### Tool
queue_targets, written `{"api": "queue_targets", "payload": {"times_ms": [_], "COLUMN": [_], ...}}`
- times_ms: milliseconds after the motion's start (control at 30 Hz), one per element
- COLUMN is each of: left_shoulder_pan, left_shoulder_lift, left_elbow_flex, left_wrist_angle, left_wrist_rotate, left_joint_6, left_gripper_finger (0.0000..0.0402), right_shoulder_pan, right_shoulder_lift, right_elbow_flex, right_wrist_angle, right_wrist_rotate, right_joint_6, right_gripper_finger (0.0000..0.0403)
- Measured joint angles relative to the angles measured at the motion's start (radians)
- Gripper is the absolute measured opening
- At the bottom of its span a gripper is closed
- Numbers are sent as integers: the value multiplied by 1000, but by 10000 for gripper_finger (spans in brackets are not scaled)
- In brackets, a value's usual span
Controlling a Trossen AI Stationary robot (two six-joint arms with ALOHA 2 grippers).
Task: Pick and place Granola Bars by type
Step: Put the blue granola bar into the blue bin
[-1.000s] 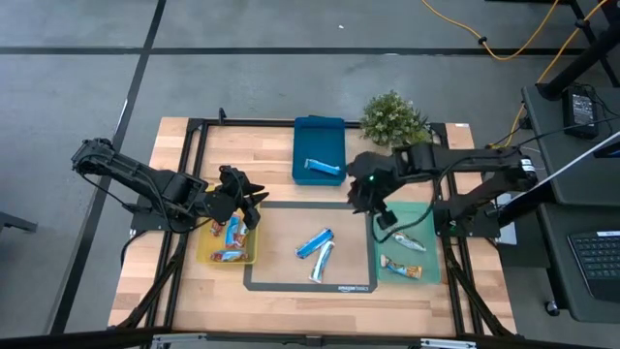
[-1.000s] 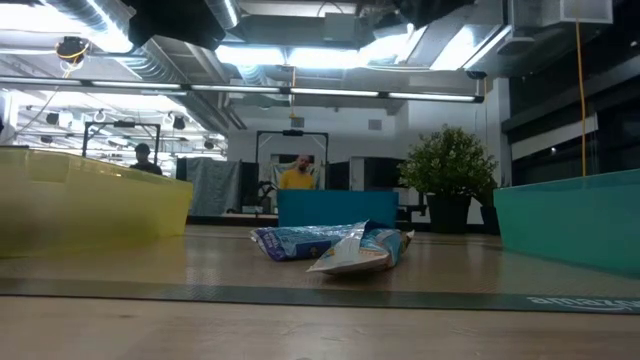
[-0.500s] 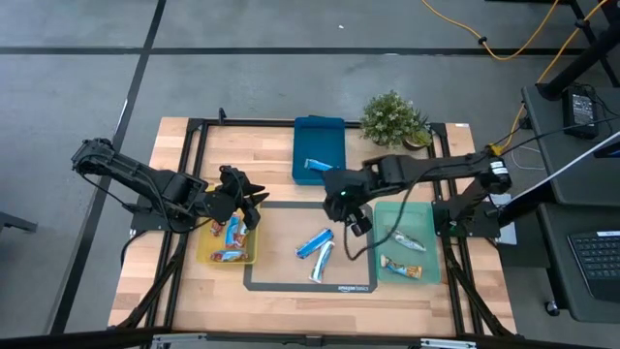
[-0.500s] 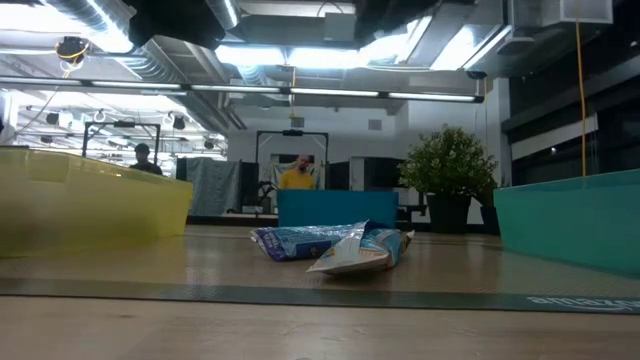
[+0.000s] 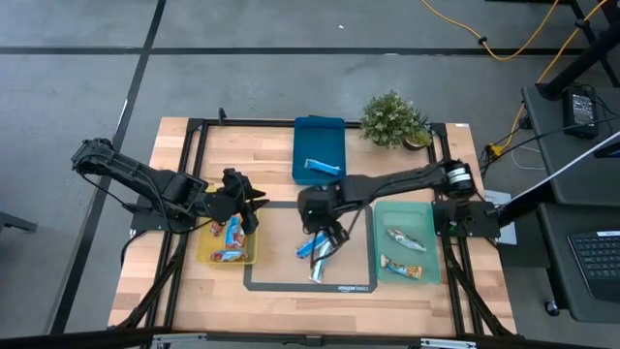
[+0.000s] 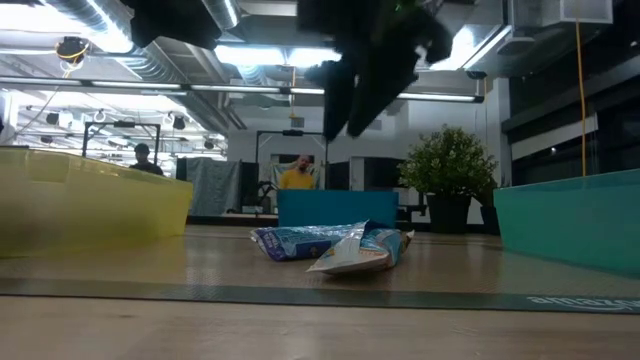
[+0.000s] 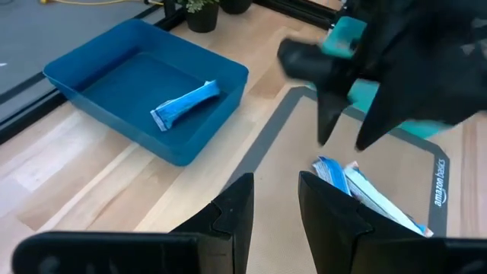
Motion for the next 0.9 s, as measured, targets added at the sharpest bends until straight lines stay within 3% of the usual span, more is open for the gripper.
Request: {"api": "queue_targets", "payload": {"times_ms": [300,533,900], "left_shoulder_pan": [0,0,0], "left_shoulder_lift": [0,0,0], "left_elbow_flex": [0,0,0], "left_wrist_angle": [0,0,0], "left_wrist_rotate": [4,4,4], "left_joint_6": [4,7,5], "left_gripper_finger": [98,98,98], "right_shoulder_pan": [47,60,67], "right_shoulder_lift": [118,177,243], "right_elbow_flex": [0,-1,-1], "right_wrist_angle": [75,98,173], "right_wrist_rotate": [-5,-99,-100], "right_joint_6": [88,139,152], "right_gripper_finger": [218,218,218]}}
